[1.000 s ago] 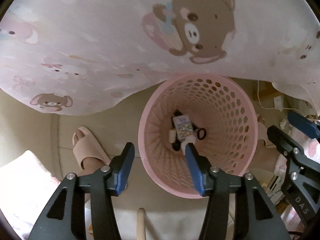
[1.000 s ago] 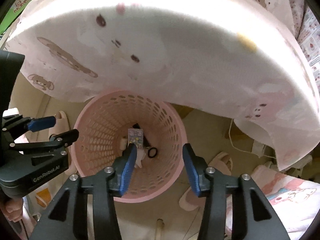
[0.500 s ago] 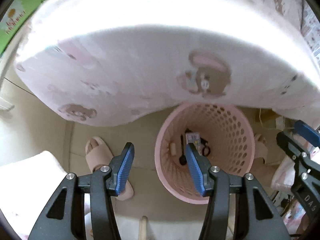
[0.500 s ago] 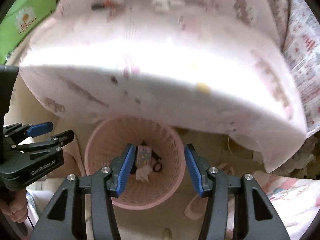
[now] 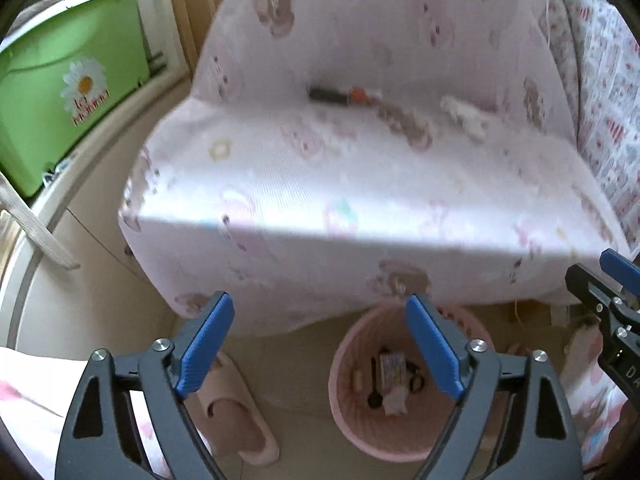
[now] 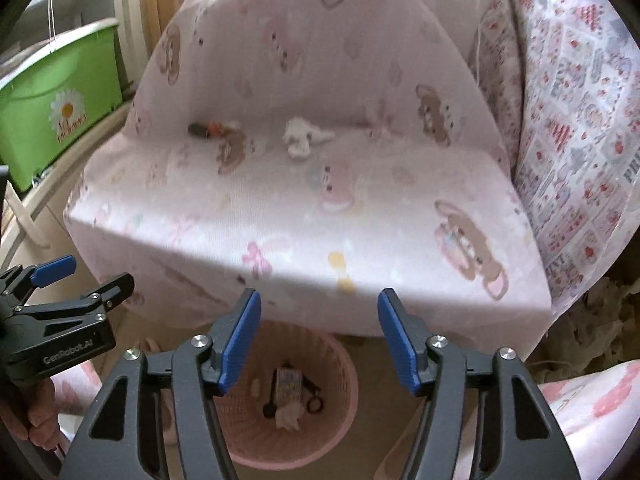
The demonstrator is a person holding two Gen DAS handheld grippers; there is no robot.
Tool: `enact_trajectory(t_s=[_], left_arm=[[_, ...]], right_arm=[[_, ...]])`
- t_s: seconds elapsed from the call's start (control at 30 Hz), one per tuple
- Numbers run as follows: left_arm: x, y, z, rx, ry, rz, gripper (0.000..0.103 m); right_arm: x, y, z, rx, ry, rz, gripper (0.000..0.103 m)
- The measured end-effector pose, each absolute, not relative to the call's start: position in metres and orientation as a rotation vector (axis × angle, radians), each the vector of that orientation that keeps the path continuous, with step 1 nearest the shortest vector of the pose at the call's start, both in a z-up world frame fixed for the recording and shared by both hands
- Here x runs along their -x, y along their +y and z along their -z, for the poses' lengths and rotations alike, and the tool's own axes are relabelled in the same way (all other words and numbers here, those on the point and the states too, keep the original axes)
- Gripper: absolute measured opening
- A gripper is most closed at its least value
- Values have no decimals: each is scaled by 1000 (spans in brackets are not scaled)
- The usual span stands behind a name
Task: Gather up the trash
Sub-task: 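Raise both tools back toward the chair seat, then close the left tool on the orange-and-white hair tie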
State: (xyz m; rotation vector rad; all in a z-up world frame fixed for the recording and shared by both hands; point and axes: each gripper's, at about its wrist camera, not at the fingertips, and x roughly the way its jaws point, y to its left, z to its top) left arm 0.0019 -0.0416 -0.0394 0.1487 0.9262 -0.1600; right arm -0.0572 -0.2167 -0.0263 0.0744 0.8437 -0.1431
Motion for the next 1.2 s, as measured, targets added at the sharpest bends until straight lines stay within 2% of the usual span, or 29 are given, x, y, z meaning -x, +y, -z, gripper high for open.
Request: enact_trajectory(t_s=[0.1, 0.37, 0.5, 0.63, 0.77, 0.97, 1.13, 1.2], left_arm=[[-2, -40, 32, -144, 885, 161, 94], [-19, -38, 3, -90, 825, 142, 94], [-46, -40, -29, -123, 793, 150, 95], [-73, -40, -57, -121, 747, 173, 99], [-104, -37, -70, -129, 731, 151, 99], [-124, -27, -53, -125, 735, 157, 100], [-129, -18, -18, -110, 815, 132, 99], [-130, -16, -7, -95, 859, 145, 95]], right_arm=[[58, -216, 22, -70, 816, 152, 70], [33, -231, 5, -74, 796, 175, 71], [7, -242, -23, -33, 753, 190, 71], [-17, -257, -52, -27, 715, 179, 73], [-34, -272, -72, -49, 687, 168, 74], [-43, -293, -68, -70, 631, 207, 76], [-48, -312, -34, -152, 687, 250, 76], [-51, -316, -25, -157, 716, 262, 76]])
